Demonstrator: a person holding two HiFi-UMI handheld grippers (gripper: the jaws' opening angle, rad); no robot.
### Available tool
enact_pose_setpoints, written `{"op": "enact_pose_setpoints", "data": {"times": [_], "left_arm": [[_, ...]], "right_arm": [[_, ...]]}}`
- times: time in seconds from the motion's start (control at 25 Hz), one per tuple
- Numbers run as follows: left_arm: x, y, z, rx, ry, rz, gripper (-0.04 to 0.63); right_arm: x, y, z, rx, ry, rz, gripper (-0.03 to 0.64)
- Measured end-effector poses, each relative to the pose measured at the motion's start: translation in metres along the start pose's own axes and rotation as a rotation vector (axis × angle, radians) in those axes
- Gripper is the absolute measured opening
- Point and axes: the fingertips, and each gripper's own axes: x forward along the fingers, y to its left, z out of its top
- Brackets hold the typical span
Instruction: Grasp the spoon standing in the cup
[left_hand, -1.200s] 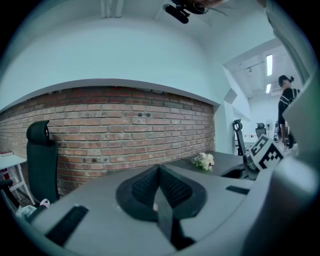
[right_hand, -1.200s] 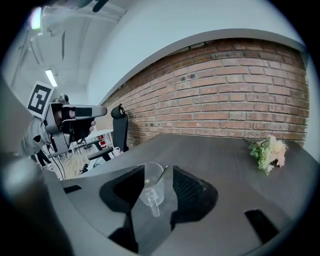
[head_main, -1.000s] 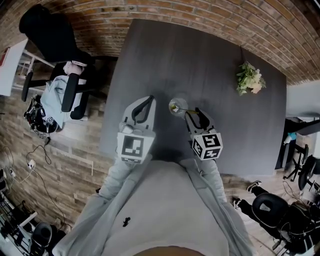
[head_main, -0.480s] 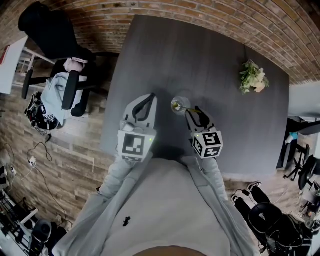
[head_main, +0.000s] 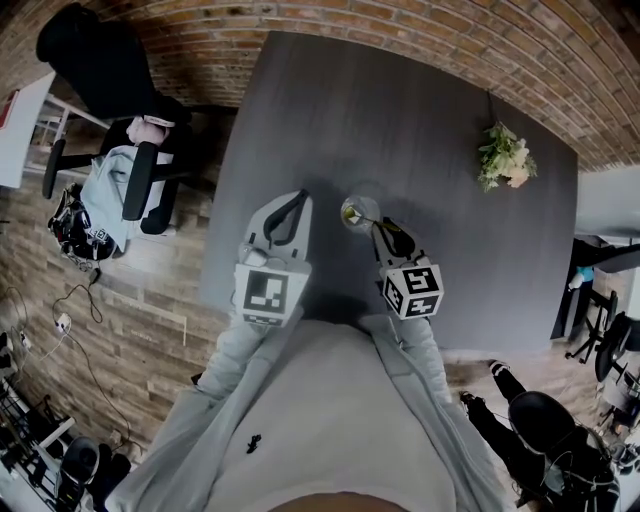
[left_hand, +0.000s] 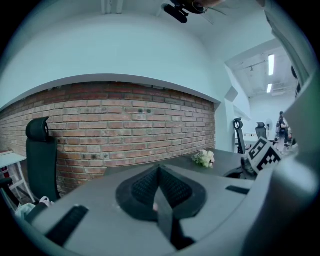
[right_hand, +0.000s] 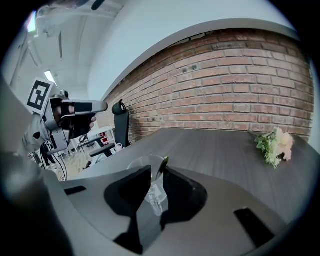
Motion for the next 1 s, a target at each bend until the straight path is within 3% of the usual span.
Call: {"op": "enact_pose_setpoints", "data": {"times": [0.2, 1.0], "left_arm": [[-0.0001, -0.0002, 0.0002, 0.002, -0.001, 0.001, 0.018], [-0.0065, -0.0023, 0.0080, 0.009, -0.023, -0.002, 0.018]], "right_arm": [[-0.0008, -0.0007, -0.0002, -0.001, 0.000, -0.006, 0.055], [-0.0059, 0.0055, 0.0061, -0.007, -0.019, 0.005, 0.020]]}}
